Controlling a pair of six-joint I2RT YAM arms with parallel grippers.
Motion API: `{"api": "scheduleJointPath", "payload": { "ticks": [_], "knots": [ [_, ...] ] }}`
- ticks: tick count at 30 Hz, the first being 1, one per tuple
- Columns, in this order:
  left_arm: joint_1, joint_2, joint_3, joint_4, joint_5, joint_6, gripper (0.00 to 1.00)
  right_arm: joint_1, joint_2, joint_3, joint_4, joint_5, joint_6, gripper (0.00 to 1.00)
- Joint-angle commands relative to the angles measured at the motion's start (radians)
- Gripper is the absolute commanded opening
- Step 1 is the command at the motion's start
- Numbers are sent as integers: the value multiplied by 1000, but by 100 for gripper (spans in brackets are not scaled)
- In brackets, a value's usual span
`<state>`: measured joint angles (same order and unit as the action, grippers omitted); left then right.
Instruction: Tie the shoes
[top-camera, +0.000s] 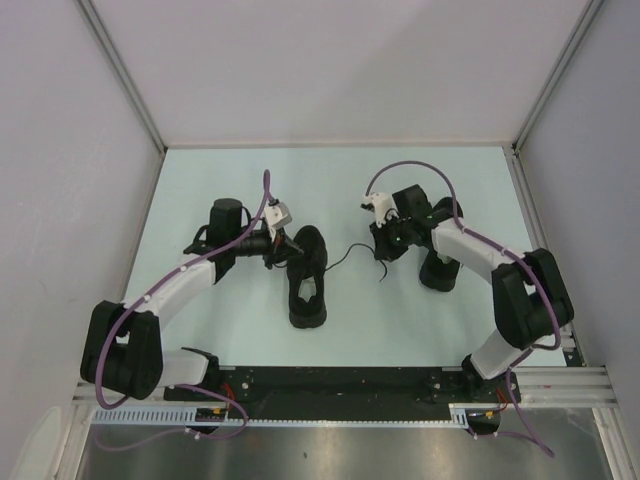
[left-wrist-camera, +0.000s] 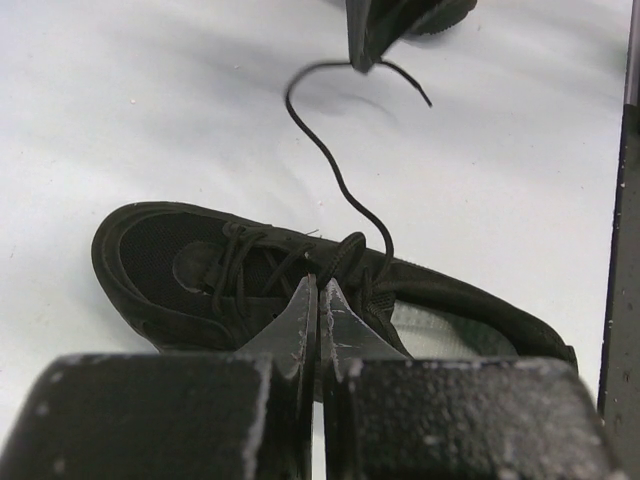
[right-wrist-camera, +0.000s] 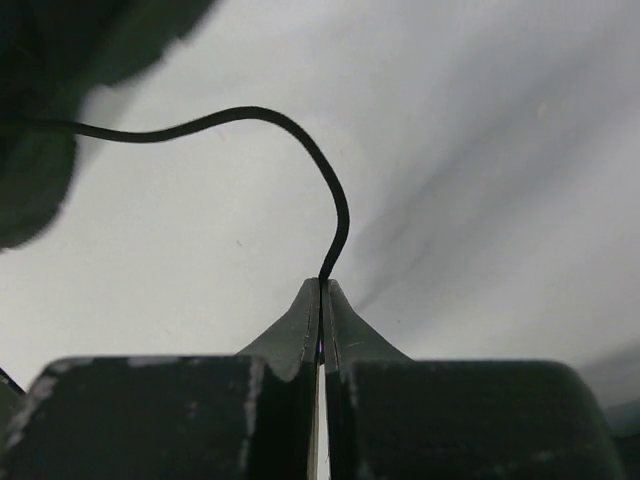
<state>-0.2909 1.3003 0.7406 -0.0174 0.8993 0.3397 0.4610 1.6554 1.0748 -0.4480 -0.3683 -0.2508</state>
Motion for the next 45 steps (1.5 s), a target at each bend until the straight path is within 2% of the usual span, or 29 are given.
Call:
{"api": "scheduleJointPath", "payload": {
  "ticks": [1,5,9,17,24,28,38,39,40,41,42,45],
  "knots": [
    [-10,-35,3,-6,50,50,0,2,-98,11,129,-93,33,0],
    [-13,-47,-1,-13,58,67,0,-1,-111,59,213,-170,105,0],
    [-24,-53,-3,-44,67,102,0,2,-33,206,244,-250,177,0],
    [-39,-78,-20,-70,75,137,0,142,182,509,230,-348,203,0],
    [-44,-99,-38,-82,81,162,0,249,313,576,376,-382,356,0],
    [-50,-119,-44,-104,90,185,0,274,380,576,486,-487,462,0],
    [-51,-136,-66,-111,81,196,0,341,422,536,470,-620,472,0],
    [-51,-134,-66,-111,81,197,0,346,420,539,454,-624,460,1],
    [-51,-133,-67,-113,79,197,0,346,422,543,412,-629,449,8],
    [-51,-131,-67,-113,78,199,0,334,419,556,399,-635,437,25],
    [-51,-131,-66,-113,78,199,0,328,414,560,393,-639,441,34],
    [-51,-128,-66,-104,76,188,0,291,382,586,388,-621,459,50]
  ]
}}
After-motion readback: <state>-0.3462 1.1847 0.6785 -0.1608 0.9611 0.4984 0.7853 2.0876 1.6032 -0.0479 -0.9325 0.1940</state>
